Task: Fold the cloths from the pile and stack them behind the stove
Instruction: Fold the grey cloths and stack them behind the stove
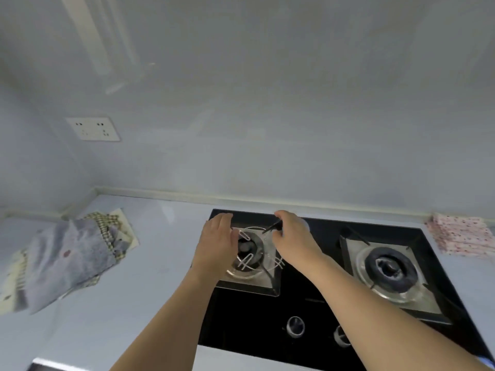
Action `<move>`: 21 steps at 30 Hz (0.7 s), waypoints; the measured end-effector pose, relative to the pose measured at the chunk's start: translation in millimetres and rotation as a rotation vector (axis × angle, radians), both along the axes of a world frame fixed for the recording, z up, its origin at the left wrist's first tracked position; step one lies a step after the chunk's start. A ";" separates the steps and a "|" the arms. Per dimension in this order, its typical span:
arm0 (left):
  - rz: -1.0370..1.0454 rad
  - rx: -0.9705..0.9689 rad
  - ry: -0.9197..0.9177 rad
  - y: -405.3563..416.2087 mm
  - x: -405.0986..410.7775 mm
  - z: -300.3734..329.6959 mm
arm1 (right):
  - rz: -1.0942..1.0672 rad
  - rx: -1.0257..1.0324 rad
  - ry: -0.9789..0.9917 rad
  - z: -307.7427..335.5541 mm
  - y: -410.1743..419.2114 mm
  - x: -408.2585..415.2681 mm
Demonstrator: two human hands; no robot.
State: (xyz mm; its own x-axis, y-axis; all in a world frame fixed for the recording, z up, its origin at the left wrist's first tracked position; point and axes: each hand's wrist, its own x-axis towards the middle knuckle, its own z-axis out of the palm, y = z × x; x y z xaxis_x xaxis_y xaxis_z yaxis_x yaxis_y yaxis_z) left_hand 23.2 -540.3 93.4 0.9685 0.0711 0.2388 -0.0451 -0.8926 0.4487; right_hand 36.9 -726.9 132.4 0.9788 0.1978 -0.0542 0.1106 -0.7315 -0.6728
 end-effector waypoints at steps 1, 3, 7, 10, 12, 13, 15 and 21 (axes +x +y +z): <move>0.017 -0.017 0.014 18.2 -1.4 -2.7 | 0.009 0.006 0.022 -0.4 17.7 -1.6; 0.048 -0.052 0.047 50.1 -7.2 -7.9 | 0.032 0.011 0.062 -2.4 47.9 -3.2; 0.084 -0.026 0.095 100.5 -16.7 -16.0 | 0.025 0.011 0.068 -10.0 92.8 -1.0; 0.128 -0.005 0.095 137.6 -26.0 -17.5 | 0.062 0.007 0.067 -16.5 129.9 4.0; 0.115 0.017 0.093 169.8 -34.5 -17.9 | 0.095 0.003 0.055 -19.1 160.6 5.8; 0.122 0.022 0.099 189.7 -39.7 -18.6 | 0.117 0.001 0.049 -20.1 179.4 4.4; 0.181 0.007 0.119 234.0 -49.0 -21.4 | 0.171 -0.010 0.032 -24.4 220.6 0.6; 0.292 -0.053 0.244 368.4 -71.0 -42.8 | 0.285 -0.036 0.069 -44.7 353.2 -11.5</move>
State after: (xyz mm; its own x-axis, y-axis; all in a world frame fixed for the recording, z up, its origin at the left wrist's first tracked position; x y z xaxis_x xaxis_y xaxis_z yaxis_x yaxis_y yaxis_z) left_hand -47.8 -171.9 50.6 0.9335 0.3584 -0.0078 0.3214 -0.8271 0.4611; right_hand 25.4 -373.7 87.7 0.8779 0.4608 -0.1303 0.2699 -0.7009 -0.6602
